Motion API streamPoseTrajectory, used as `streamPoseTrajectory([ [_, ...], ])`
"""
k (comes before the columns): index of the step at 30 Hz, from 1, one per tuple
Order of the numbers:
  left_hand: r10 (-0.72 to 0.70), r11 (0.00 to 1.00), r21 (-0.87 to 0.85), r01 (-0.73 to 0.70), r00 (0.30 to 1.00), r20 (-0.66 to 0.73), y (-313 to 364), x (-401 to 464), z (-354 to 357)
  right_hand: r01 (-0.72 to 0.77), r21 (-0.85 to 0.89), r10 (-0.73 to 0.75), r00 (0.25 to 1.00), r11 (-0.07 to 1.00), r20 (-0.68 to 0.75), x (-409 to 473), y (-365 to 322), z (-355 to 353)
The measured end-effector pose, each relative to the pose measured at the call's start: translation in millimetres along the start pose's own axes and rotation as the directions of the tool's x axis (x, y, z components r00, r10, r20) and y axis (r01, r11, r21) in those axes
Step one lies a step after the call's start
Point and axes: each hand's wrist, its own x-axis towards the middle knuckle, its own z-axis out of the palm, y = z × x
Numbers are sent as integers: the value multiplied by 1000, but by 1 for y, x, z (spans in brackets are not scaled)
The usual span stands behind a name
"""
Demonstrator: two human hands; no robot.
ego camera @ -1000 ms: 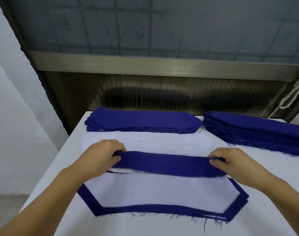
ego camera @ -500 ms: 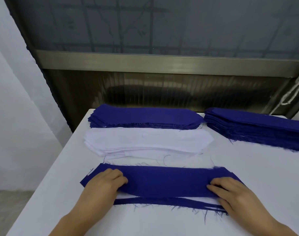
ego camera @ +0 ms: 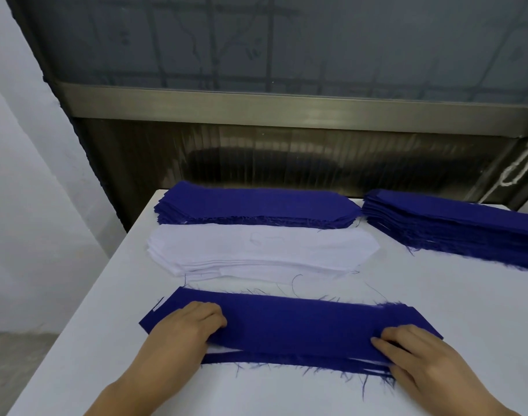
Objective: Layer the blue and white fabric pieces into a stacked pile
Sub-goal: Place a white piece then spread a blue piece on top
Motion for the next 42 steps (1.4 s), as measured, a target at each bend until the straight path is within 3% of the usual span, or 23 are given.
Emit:
streamPoseTrajectory([
  [1, -57, 998, -5, 57, 995, 81, 4, -3, -7, -23, 9, 22, 1000, 1000, 14, 0, 2, -2],
  [2, -16, 1000, -17, 17, 998, 62, -2, -3, -1, -55, 19, 54, 998, 998, 26, 0, 3, -6],
  [4, -65, 995, -71, 74, 990, 125, -7, -7, 1, -108, 23, 108, 994, 994, 28, -3, 11, -11],
  [5, -153, 985, -46, 166, 965, 214, -7, -9, -8, -137, 21, 136, 990, 990, 20, -3, 15, -13],
  [7, -154, 985, -33, 168, 954, 256, -21, -11, -10, -206, 14, 205, 978, 978, 30, -1, 24, -16],
  [11, -198, 979, 1, 201, 963, 183, -33, 16, -17, -304, -35, 306, 946, 952, 107, 27, 36, -16],
  [15, -195, 981, -9, 195, 980, 39, -22, 73, -14, -327, 113, 313, 942, 938, 123, 88, 42, 1],
  [22, -202, 978, -94, 188, 966, -164, -24, 187, 0, -527, 261, 468, 846, 809, 256, 208, 72, 58],
  [26, -281, 954, -136, 268, 956, -81, -37, 225, 10, -618, 255, 522, 775, 743, 356, 226, 88, 82],
  [29, -297, 947, -124, 296, 955, 17, -45, 236, 17, -615, 245, 510, 772, 749, 379, 228, 96, 93],
  [33, -287, 949, -124, 289, 957, 34, -49, 244, 19, -607, 264, 481, 774, 750, 412, 236, 104, 95],
  [42, -308, 945, -94, 315, 948, 80, -47, 252, 14, -685, 353, 482, 712, 637, 511, 249, 114, 92],
])
